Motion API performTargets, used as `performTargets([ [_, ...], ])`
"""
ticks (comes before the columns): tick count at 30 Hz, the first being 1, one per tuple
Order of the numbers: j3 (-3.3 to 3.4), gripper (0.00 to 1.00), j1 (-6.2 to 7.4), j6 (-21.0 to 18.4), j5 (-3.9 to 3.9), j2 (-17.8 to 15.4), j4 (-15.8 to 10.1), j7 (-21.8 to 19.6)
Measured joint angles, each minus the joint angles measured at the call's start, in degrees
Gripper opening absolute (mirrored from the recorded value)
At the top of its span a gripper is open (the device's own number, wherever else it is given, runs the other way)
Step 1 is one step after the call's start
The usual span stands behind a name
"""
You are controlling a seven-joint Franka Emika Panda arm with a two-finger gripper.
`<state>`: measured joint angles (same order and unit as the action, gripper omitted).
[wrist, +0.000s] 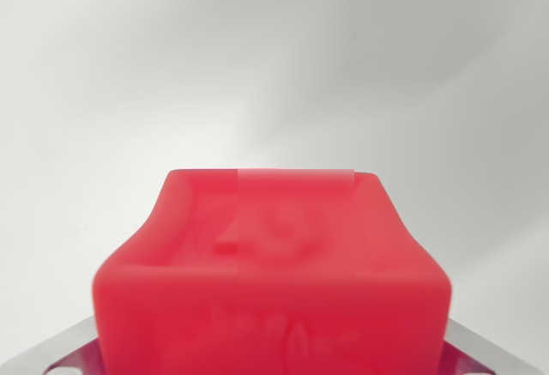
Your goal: Destack cube
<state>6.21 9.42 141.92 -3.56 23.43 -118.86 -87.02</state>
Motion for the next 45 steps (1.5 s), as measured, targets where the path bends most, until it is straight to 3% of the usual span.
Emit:
performTargets([
  [25,-0.94,0.00,-0.63,7.41,-1.34,8.36,0.83,0.58],
  [45,-1.91,0.00,-1.50,10.81,-1.45,13.00,2.09,0.67],
])
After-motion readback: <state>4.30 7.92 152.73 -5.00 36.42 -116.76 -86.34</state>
